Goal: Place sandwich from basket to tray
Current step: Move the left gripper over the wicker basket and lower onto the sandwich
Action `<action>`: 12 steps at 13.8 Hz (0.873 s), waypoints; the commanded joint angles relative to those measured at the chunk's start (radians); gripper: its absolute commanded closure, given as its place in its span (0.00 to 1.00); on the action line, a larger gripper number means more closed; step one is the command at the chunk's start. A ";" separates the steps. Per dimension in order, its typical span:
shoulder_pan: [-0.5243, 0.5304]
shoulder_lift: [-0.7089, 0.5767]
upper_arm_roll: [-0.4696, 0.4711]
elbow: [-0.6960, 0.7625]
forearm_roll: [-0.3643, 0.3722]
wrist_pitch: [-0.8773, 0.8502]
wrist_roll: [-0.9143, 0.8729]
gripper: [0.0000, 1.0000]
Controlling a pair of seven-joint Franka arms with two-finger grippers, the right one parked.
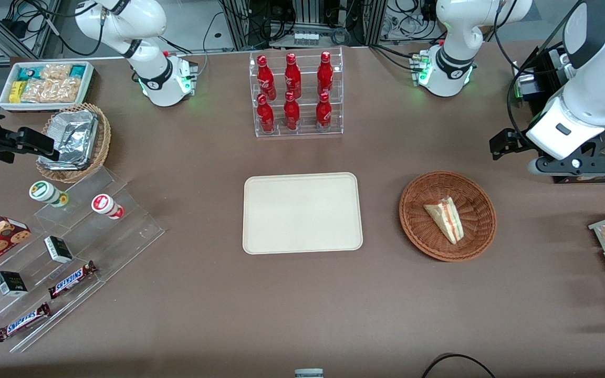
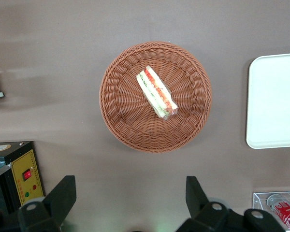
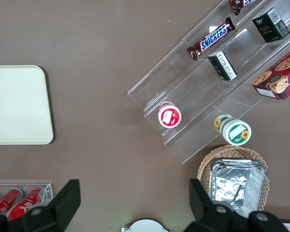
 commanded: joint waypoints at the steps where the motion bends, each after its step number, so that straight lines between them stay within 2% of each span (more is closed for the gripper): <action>1: 0.005 0.000 -0.007 0.009 -0.011 -0.016 0.044 0.00; 5: 0.002 0.066 -0.009 -0.032 -0.014 0.045 0.052 0.00; 12: -0.001 0.085 -0.010 -0.372 -0.014 0.482 0.029 0.00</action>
